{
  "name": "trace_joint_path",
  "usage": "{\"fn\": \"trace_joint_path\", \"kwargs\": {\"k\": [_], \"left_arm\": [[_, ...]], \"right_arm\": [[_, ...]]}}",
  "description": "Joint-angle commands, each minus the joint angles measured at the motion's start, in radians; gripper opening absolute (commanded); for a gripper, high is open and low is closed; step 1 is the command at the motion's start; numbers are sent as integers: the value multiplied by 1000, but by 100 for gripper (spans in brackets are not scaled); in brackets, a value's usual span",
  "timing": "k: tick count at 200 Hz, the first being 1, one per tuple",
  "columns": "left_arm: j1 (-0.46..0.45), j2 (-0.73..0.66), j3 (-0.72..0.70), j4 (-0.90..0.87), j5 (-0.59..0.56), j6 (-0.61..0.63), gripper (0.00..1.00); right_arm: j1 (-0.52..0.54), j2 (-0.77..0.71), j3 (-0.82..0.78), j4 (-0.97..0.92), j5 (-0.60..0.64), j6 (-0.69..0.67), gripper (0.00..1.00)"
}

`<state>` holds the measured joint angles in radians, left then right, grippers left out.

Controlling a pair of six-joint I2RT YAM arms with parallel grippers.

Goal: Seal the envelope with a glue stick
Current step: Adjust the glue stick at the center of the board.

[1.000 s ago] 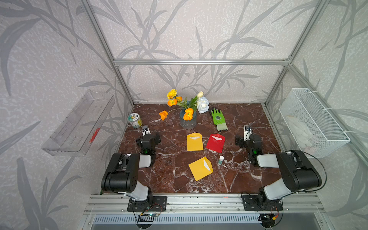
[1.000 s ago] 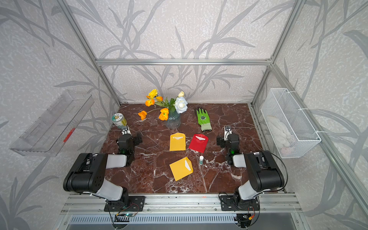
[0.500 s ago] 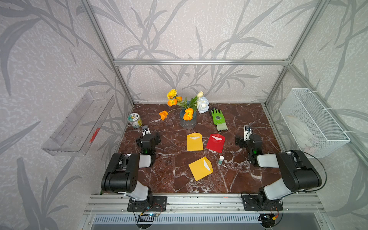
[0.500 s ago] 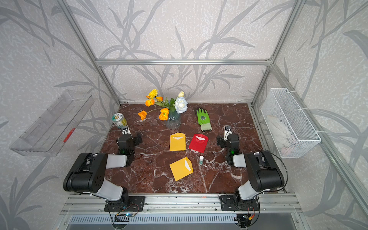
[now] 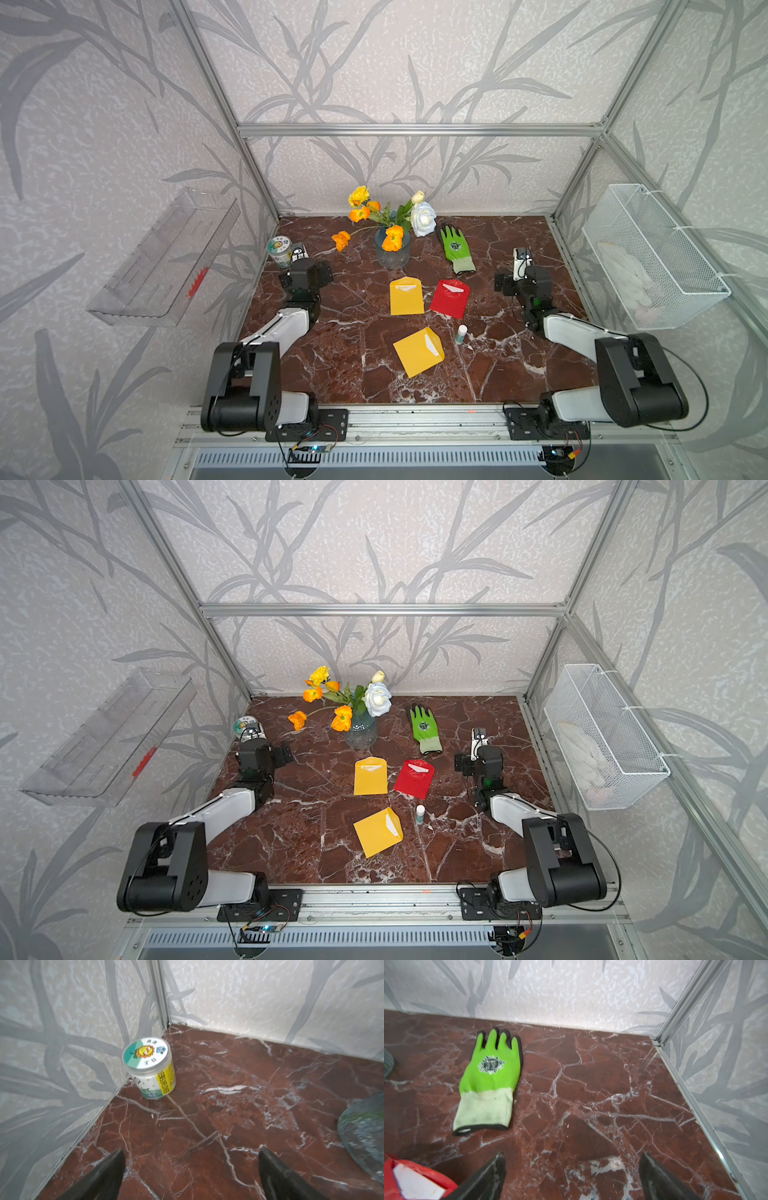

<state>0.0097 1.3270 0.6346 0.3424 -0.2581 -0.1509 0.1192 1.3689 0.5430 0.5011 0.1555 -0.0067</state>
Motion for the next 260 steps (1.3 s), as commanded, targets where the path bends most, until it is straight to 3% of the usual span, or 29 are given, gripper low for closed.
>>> {"fn": "trace_joint_path", "kwargs": {"k": [1, 23, 50, 69, 111, 143, 171, 208, 260], "left_arm": [[5, -70, 17, -206, 110, -47, 100], [1, -129, 28, -292, 202, -77, 100], [-27, -214, -43, -266, 233, -206, 100], [-68, -279, -85, -267, 233, -232, 100], [-141, -445, -180, -290, 256, -275, 100], [-181, -559, -260, -285, 271, -308, 100], [-196, -622, -320, -284, 296, -341, 100], [-220, -664, -354, -288, 312, -357, 100], [-250, -663, -363, -288, 328, -366, 100]], "right_arm": [[-3, -71, 31, -237, -36, 72, 99], [-1, -144, 50, -360, -117, 148, 99], [3, -198, 77, -519, -243, 245, 99], [28, -242, 73, -587, -325, 286, 100], [138, -317, 103, -756, -360, 313, 100], [255, -320, 135, -857, -309, 346, 100], [371, -339, 100, -826, -272, 387, 100], [540, -360, -2, -647, -203, 350, 98], [599, -325, -119, -460, -175, 354, 91]]}}
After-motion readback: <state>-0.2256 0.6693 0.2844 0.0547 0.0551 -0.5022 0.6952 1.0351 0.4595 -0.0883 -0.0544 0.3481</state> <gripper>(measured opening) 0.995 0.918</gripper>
